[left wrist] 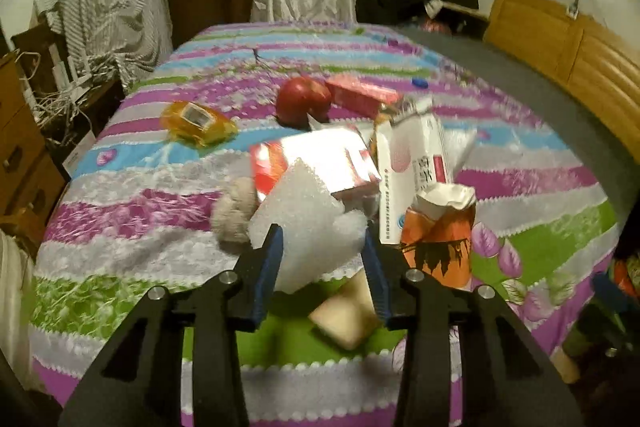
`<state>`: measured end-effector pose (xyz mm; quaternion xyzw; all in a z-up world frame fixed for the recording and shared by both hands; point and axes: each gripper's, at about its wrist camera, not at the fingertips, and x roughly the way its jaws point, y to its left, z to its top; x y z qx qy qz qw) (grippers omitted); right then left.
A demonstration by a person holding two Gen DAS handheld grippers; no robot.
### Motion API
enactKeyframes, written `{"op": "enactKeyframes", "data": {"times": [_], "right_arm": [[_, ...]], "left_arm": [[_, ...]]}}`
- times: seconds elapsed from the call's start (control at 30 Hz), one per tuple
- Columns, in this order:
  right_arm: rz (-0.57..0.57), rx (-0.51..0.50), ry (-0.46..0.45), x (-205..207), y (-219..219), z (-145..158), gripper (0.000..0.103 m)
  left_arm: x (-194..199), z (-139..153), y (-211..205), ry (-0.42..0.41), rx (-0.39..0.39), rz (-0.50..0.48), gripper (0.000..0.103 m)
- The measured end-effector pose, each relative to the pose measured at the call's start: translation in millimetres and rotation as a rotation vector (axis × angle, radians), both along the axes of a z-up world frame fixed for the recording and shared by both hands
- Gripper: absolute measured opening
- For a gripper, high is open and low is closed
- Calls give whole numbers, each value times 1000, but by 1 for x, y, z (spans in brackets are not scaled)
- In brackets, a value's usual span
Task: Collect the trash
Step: 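Grasp white foam piece with left tool while right tool grasps orange paper cup, then carry foam piece and paper cup with both tools over the white bucket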
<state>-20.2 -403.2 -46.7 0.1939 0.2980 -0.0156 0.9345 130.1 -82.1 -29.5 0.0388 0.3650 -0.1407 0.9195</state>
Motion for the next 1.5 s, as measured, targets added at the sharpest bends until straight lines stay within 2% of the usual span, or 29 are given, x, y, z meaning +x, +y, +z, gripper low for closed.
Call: {"op": "enactKeyframes", "data": {"times": [0.17, 0.33, 0.43, 0.53, 0.57, 0.6, 0.67, 0.77, 1.1, 1.27, 1.5], "right_arm": [[71, -40, -5, 12, 18, 3, 99], [156, -82, -25, 39, 42, 7, 98], [193, -103, 7, 67, 57, 0, 91], [216, -95, 55, 90, 69, -12, 83], [219, -94, 79, 98, 73, -18, 74], [225, -88, 107, 105, 73, -24, 50], [235, -32, 139, 112, 72, -32, 49], [212, 4, 102, 102, 66, -30, 48], [160, 73, 46, 55, 29, 5, 48], [232, 46, 27, 43, 47, 20, 48], [302, 8, 47, 37, 84, 19, 48]], "left_arm": [[-16, 18, 41, 10, -69, 51, 38], [-26, 27, 100, 48, -156, 158, 38], [-27, 24, 127, 87, -186, 226, 38], [-29, 19, 140, 100, -186, 260, 38], [-30, 17, 143, 109, -190, 264, 38], [-30, 15, 143, 116, -189, 266, 38], [-30, 12, 145, 123, -184, 267, 38], [-31, 10, 144, 119, -179, 260, 38], [-31, 9, 135, 135, -182, 245, 39], [-32, 10, 130, 132, -139, 264, 39], [-40, 14, 133, 104, -75, 290, 39]]}}
